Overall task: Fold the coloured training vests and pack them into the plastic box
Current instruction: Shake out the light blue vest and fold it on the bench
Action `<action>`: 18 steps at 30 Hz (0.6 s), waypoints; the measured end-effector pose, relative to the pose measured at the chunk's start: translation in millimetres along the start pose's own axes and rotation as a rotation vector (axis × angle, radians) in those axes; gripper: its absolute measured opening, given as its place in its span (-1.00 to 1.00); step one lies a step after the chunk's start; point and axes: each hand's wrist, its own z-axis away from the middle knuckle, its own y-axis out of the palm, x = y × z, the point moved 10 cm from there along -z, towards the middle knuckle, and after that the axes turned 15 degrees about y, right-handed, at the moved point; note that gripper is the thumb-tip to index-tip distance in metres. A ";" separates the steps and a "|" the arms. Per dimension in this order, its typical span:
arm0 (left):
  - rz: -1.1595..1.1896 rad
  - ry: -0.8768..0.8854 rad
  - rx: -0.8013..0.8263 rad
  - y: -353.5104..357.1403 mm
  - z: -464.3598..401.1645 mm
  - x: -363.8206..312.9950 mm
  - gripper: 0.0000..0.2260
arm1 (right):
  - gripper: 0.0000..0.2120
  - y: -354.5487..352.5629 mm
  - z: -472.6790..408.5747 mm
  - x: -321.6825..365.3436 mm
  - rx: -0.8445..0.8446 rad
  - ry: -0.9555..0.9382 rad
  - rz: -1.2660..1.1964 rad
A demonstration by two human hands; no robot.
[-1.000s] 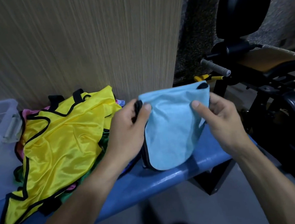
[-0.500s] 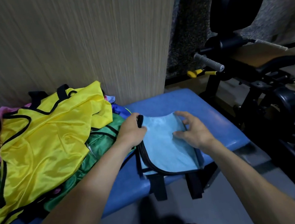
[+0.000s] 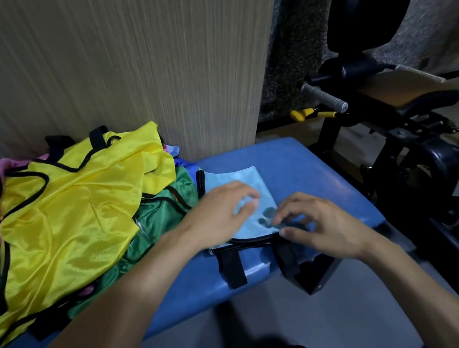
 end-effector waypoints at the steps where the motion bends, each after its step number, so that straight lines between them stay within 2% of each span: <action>1: 0.028 0.066 0.085 13.8 4.2 -12.3 -0.70 | -0.82 4.7 8.4 5.2 0.037 -0.020 0.006; 3: -0.016 0.124 0.228 34.3 16.6 -22.5 -0.65 | -0.63 16.1 23.8 10.0 0.118 -0.023 0.053; 5: -0.106 0.139 0.299 45.2 28.6 -19.5 -0.61 | -0.39 27.9 35.5 3.7 0.160 0.020 0.194; 8: -0.136 0.127 0.311 49.3 36.6 -11.8 -0.63 | -0.20 44.9 49.0 -0.5 0.046 -0.004 0.512; 10: -0.098 0.106 0.289 48.5 38.7 -6.9 -0.67 | -0.25 55.1 54.8 1.7 -0.103 -0.038 0.655; 14: -0.012 0.071 0.271 44.5 43.6 -5.4 -0.71 | -0.57 50.0 60.6 6.4 -0.390 -0.118 0.652; 18: -0.092 0.053 0.266 34.6 44.2 -5.3 -0.68 | -0.75 36.9 67.3 14.9 -0.491 -0.196 0.631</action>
